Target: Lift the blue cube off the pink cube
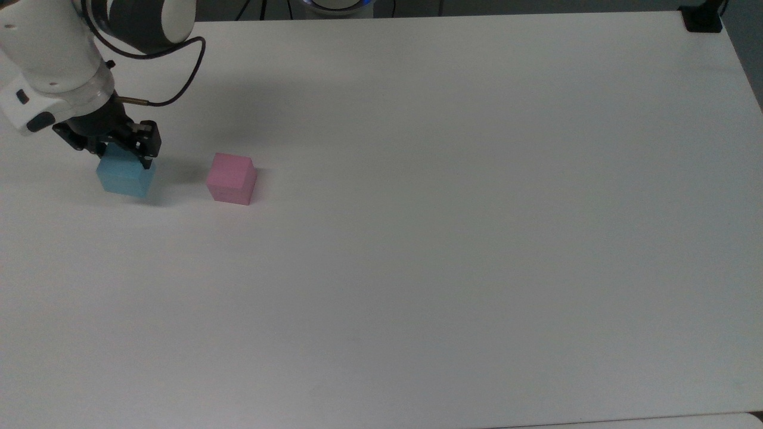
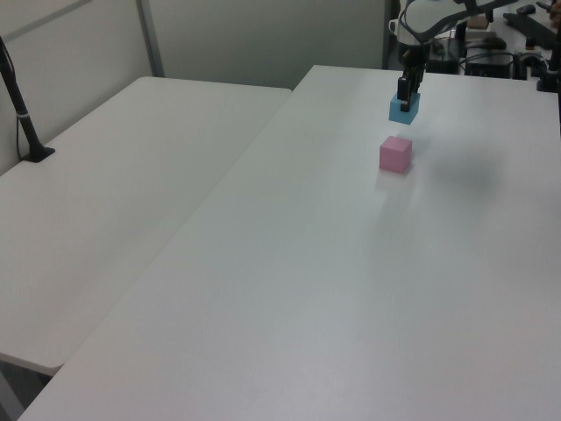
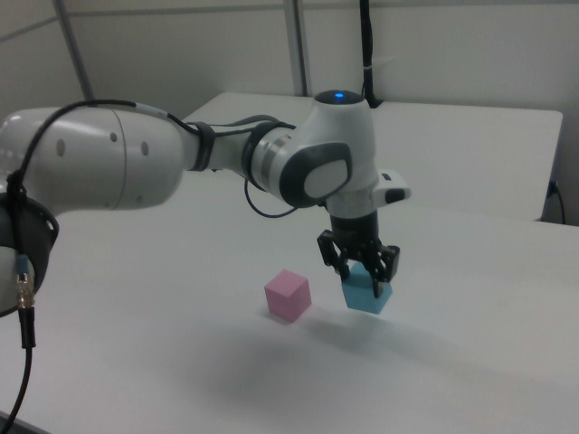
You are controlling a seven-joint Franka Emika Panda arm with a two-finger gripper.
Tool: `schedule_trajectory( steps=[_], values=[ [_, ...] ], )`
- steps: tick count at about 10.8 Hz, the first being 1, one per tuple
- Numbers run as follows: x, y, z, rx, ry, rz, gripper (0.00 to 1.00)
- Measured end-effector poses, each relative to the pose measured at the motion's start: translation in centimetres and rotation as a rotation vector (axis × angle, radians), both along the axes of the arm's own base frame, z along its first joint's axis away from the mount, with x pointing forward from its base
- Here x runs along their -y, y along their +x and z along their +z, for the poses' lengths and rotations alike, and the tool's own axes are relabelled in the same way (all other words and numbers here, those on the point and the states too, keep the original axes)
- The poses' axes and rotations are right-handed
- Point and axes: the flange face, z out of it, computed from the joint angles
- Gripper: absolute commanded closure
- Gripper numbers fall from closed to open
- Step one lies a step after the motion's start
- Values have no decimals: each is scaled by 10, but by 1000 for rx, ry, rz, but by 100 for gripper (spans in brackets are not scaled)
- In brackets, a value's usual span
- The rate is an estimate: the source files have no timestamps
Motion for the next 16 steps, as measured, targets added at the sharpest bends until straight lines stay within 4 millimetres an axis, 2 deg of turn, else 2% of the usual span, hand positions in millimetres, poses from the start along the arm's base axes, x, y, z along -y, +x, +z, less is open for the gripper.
schedule_trajectory(
  steps=[1,3,4,5,6,11,13,14,16],
  values=[
    [11,-1,-8,-9,1,30,54],
    [17,-1,-34,-46,14,80,51],
    [17,0,-52,-67,24,103,40],
    [18,3,-57,-62,16,123,6],
    [18,4,-56,-55,13,129,0],
    [19,8,-68,-42,5,130,0],
    [20,10,-52,-19,-4,119,0],
    [20,10,-32,11,-16,91,0],
    [17,3,24,65,-29,-7,0]
  ],
)
